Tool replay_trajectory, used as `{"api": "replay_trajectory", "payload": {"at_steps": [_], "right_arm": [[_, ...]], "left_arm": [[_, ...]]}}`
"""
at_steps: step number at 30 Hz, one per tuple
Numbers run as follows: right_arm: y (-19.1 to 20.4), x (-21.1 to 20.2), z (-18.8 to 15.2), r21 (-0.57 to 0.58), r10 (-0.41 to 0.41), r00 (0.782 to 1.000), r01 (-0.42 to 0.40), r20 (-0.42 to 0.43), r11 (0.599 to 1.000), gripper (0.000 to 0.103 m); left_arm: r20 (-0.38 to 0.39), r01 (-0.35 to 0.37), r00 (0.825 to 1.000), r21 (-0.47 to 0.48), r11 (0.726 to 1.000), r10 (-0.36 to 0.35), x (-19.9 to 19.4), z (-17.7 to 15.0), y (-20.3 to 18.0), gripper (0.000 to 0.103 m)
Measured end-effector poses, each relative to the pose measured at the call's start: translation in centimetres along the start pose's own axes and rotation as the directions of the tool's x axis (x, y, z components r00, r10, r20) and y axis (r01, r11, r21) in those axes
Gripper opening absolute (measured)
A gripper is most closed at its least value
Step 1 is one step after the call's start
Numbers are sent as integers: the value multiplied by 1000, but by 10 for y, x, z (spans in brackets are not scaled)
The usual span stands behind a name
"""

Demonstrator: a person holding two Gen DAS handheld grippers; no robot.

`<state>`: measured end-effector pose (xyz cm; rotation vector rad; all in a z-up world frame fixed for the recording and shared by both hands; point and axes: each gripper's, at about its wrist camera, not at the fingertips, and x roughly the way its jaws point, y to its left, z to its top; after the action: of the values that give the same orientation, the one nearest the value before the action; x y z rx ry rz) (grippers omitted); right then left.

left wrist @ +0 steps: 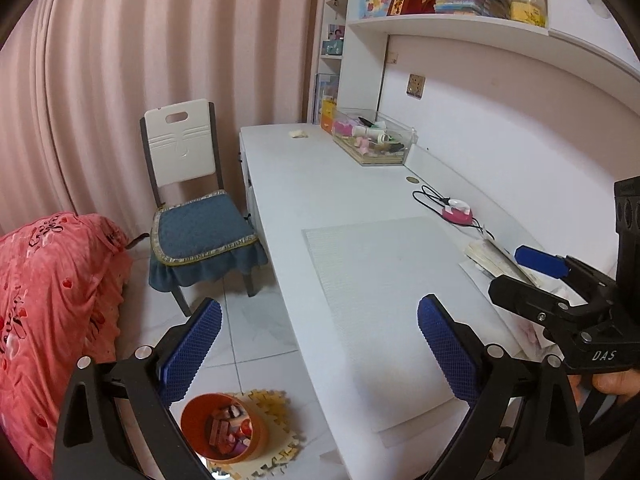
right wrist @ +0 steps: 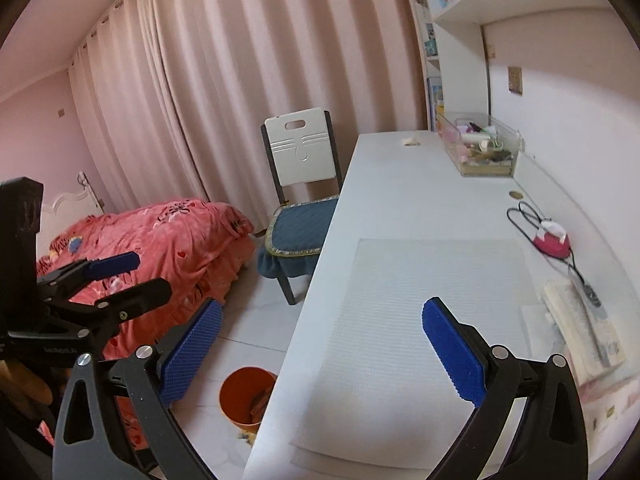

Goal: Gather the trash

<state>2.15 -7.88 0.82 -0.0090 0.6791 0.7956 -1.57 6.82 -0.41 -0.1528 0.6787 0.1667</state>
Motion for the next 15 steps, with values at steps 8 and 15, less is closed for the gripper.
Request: {"api": "replay_trajectory", "payload": {"at_steps": [8,15], "right_arm": [[-3,3,4,-3,12,1000,-12,6,1000,98],[5,4,3,-42,26,1000,-26,9,999,98]], "left_arm": [[40,1,999,36,999,-2,-8,0,-15,97],[44,-22,999,-7,1000,23,-8,1,-7,97]]}}
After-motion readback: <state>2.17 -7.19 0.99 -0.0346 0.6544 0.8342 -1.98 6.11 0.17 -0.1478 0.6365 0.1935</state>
